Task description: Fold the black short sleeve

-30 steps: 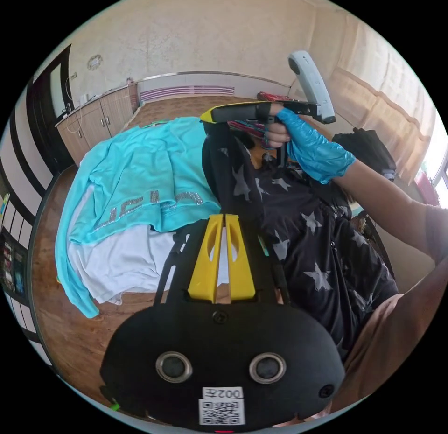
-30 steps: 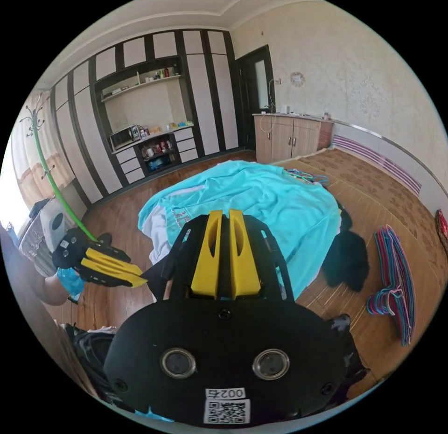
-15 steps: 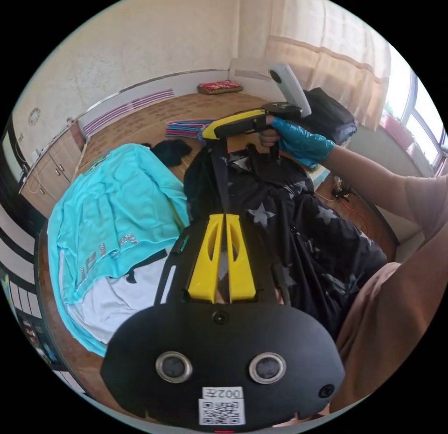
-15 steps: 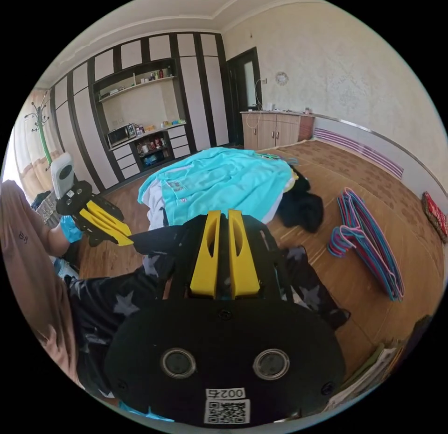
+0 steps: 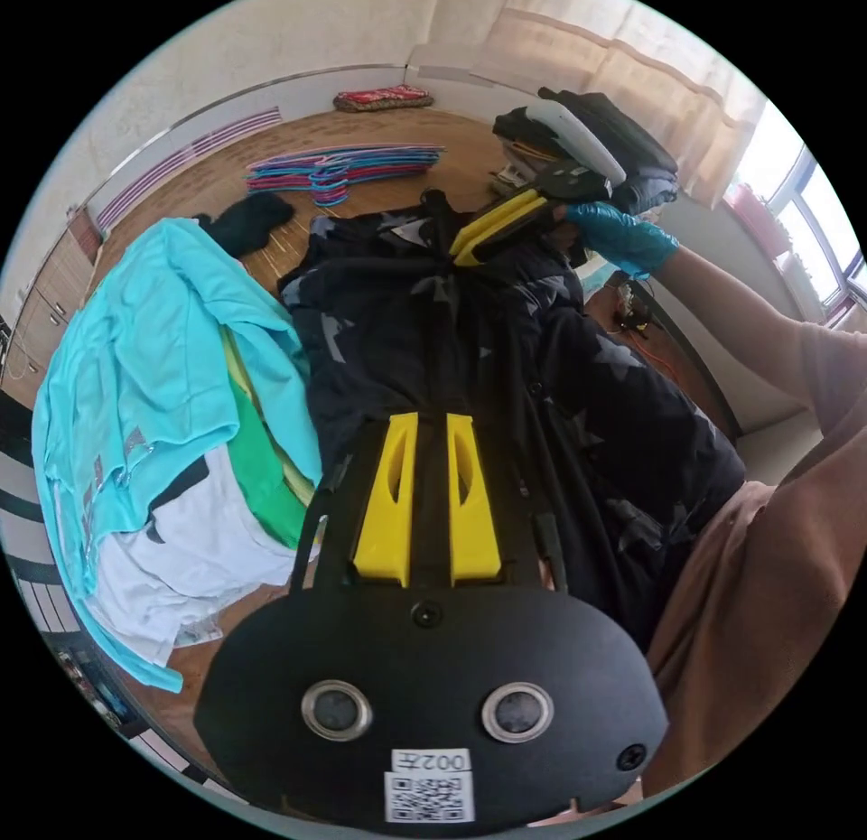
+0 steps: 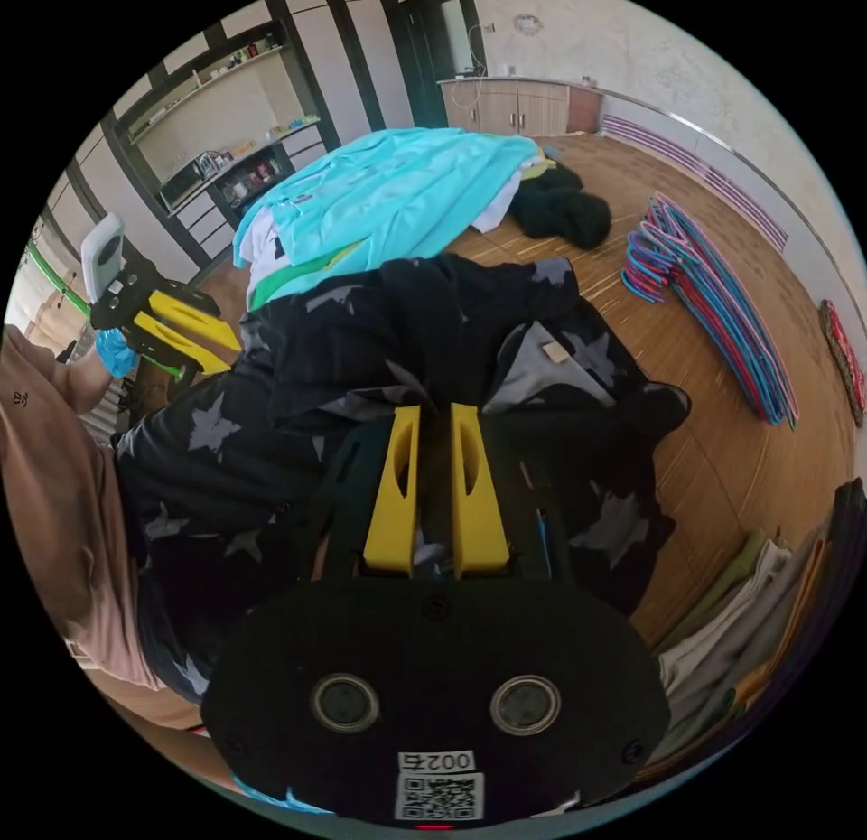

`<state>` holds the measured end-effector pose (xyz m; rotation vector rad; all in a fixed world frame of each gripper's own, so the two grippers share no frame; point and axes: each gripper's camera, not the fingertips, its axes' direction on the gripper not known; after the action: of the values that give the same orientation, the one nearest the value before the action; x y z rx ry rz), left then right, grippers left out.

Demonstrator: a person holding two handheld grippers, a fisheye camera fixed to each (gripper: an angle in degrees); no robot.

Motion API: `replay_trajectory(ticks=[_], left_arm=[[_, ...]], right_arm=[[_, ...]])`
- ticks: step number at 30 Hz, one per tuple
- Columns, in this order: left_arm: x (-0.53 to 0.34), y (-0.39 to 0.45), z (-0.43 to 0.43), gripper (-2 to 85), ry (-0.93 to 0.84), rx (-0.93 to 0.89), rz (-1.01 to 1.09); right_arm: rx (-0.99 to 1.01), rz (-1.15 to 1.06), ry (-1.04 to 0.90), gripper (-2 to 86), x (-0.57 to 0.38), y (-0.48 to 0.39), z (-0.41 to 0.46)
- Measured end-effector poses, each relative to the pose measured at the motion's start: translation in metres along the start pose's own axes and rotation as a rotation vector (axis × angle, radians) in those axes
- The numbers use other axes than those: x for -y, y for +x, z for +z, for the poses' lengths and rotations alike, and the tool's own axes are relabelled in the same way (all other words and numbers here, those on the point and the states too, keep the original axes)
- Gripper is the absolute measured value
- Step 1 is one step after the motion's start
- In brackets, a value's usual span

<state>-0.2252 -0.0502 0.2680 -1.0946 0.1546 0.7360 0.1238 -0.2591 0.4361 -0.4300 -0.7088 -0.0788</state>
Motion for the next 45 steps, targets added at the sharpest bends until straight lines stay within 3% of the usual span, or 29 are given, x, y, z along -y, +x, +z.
replay_trajectory(ticks=[9, 17, 24, 28, 31, 38, 42, 45], left_arm=[[0.007, -0.003, 0.027, 6.5, -0.015, 0.122, 0.007], [0.003, 0.011, 0.043, 2.4, 0.029, 0.234, -0.033], [-0.013, 0.012, 0.038, -0.9, 0.077, 0.203, -0.112], [-0.017, 0.013, 0.041, -0.8, 0.076, 0.192, -0.116], [-0.022, 0.019, 0.041, 0.3, 0.115, 0.192, -0.036], [-0.030, 0.018, 0.060, 5.6, 0.132, 0.160, 0.111], [-0.035, 0.015, 0.068, 3.3, 0.142, 0.210, 0.100], [-0.046, 0.010, 0.059, 0.0, 0.243, 0.214, 0.012]], right_arm=[[-0.038, 0.134, 0.129, 9.1, 0.029, 0.029, -0.006], [0.093, 0.394, 0.170, 10.3, 0.062, 0.078, 0.027], [0.105, 0.214, 0.020, 10.5, 0.086, 0.059, 0.054], [0.067, 0.186, 0.078, 10.9, 0.095, 0.064, 0.041], [0.073, 0.234, 0.108, 10.9, 0.102, 0.080, 0.037], [0.015, 0.224, -0.047, 6.3, 0.117, 0.076, 0.066], [-0.034, 0.201, 0.025, 0.6, 0.119, 0.069, 0.056], [-0.017, 0.183, 0.121, -0.4, 0.123, 0.069, 0.039]])
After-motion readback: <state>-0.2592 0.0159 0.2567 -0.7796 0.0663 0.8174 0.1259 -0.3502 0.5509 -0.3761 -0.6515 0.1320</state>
